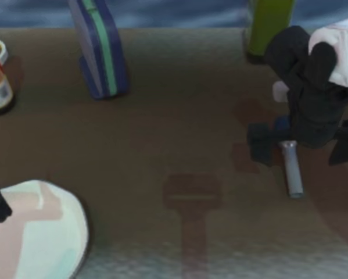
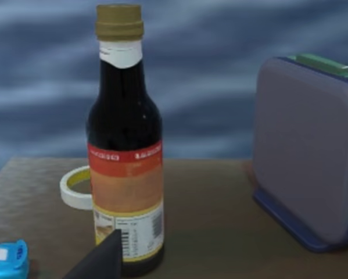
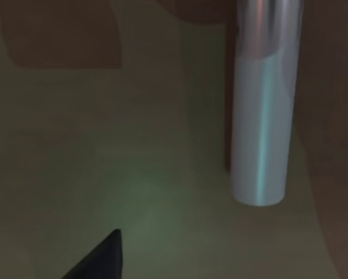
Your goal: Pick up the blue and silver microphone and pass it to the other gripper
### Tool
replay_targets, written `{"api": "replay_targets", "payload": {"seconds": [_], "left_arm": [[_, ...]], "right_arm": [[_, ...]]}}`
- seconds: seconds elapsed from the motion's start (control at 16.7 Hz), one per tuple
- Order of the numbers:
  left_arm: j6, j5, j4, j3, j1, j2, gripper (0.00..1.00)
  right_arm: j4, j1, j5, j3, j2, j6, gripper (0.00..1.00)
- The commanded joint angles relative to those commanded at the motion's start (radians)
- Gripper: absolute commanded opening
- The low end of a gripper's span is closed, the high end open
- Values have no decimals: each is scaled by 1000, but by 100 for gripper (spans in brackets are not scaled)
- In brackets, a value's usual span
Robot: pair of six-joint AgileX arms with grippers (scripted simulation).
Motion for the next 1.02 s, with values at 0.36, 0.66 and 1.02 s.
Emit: {"api": "replay_targets", "payload": {"seconds": [0.36,0.66,1.02], "left_arm": [[0,0,0,0,0,0,100],[0,0,0,0,0,0,100],[0,0,0,0,0,0,100]], "right_arm": [[40,-7,0,-24,19,-6,100],[261,-25,0,-121,130,-23,100],[361,-33,0,-168,189,-31,100]]}}
